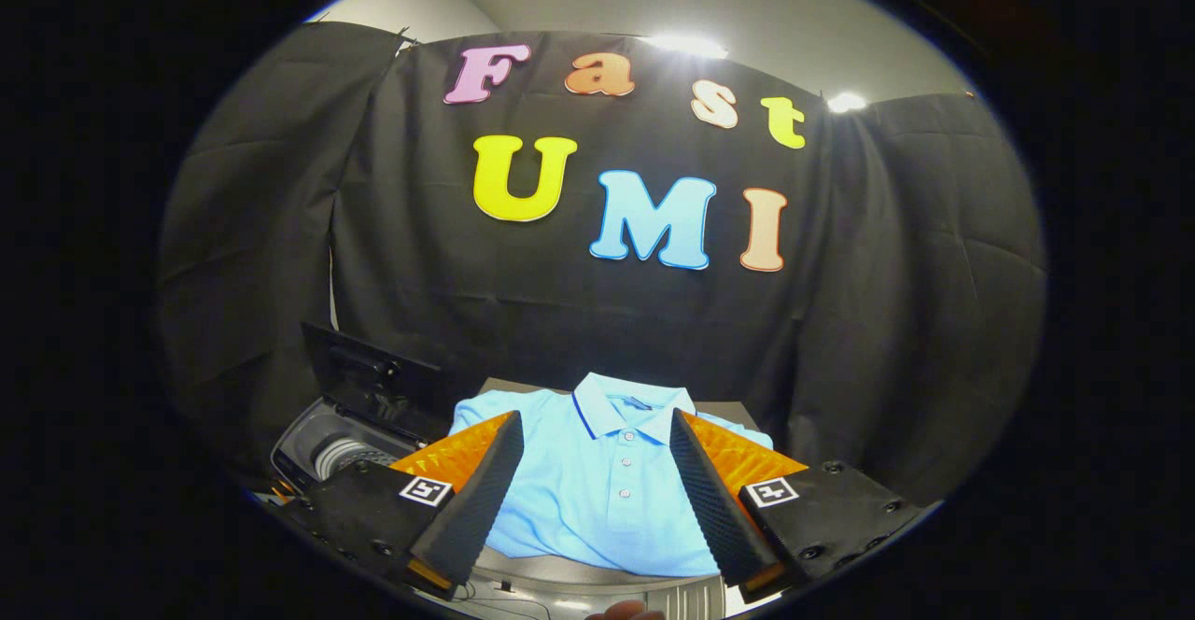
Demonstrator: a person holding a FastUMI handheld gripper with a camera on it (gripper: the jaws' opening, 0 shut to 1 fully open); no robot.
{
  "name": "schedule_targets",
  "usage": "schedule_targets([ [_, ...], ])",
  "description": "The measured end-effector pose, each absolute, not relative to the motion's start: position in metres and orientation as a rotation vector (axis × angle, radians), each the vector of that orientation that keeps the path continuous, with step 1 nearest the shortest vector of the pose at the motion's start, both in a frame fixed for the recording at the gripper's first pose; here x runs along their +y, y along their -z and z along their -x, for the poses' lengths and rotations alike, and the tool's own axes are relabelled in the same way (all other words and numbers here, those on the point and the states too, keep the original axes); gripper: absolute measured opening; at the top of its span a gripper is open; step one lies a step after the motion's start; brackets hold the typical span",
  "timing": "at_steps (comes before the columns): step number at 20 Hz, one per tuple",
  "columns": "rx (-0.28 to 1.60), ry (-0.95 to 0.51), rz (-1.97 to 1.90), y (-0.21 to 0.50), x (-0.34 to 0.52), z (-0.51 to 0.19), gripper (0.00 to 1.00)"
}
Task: Put the clothes into the washing machine and then close the washing machine lid.
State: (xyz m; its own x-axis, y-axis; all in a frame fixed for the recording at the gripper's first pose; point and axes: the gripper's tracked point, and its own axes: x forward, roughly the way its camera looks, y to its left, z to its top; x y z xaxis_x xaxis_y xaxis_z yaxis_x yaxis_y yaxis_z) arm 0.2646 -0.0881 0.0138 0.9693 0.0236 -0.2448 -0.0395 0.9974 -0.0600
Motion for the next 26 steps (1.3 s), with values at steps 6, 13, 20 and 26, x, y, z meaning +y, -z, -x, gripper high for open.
schedule_targets([
  [6,0.338,-0.030,0.137,0.029,-0.104,-0.309,0.98],
  [13,0.448,-0.056,0.091,0.072,-0.109,-0.336,0.98],
  [20,0.532,-0.066,0.083,0.099,-0.111,-0.342,0.98],
  [26,0.575,-0.083,0.078,0.106,-0.110,-0.344,0.97],
])
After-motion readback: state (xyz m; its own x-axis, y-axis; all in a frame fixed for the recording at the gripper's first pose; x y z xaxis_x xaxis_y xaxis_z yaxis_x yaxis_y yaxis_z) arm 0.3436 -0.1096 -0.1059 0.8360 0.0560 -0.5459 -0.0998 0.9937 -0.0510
